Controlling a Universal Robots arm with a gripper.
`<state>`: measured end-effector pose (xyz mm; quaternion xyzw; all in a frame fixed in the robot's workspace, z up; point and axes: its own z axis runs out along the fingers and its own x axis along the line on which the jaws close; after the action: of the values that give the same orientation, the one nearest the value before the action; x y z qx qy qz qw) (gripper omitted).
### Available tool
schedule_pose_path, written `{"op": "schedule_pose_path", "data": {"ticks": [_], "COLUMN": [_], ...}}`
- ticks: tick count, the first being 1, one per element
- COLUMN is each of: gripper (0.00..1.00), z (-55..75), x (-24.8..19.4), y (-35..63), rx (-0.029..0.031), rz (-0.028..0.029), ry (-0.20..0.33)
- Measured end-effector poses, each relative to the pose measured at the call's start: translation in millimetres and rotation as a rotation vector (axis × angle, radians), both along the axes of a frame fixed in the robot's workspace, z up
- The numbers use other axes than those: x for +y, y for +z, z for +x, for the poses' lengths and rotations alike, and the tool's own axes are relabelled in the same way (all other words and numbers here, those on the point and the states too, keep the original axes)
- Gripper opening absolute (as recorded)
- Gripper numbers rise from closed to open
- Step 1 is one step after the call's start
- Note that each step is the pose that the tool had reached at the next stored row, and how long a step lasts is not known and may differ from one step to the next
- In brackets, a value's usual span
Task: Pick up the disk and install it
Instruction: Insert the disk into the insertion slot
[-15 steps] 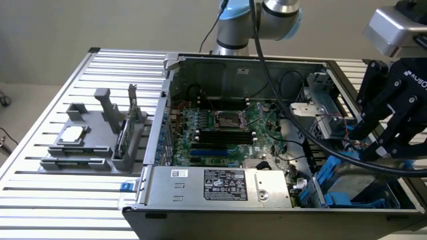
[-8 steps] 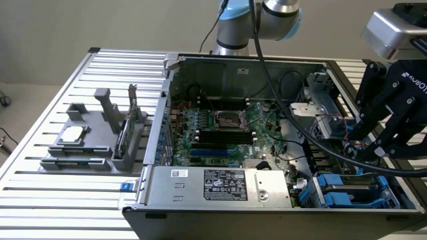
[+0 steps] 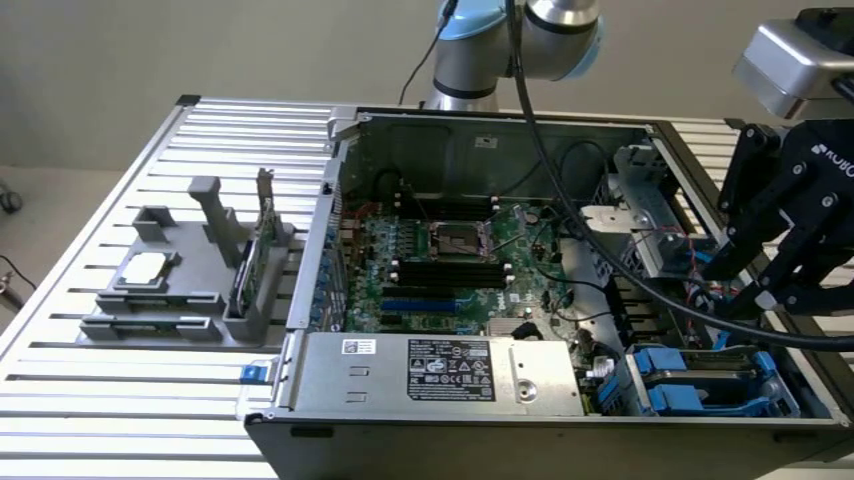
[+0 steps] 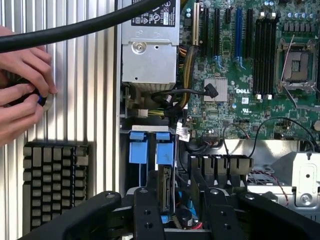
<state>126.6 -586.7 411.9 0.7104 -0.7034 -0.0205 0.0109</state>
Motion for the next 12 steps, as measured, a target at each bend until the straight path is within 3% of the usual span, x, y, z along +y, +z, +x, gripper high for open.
{"op": "schedule_pose_path", "data": {"ticks": [1, 2, 12], "gripper": [0.39, 0.31, 0.31], "z": [1.2, 2.7, 19.7], "x": [0.3, 0.7, 5.2], "y": [-0.2, -0.5, -4.5], "rx": [-0.0002, -0.0003, -0.0067], "rz": [-0.0002, -0.0002, -0.0004], "ry": [0.000, 0.000, 0.000]}}
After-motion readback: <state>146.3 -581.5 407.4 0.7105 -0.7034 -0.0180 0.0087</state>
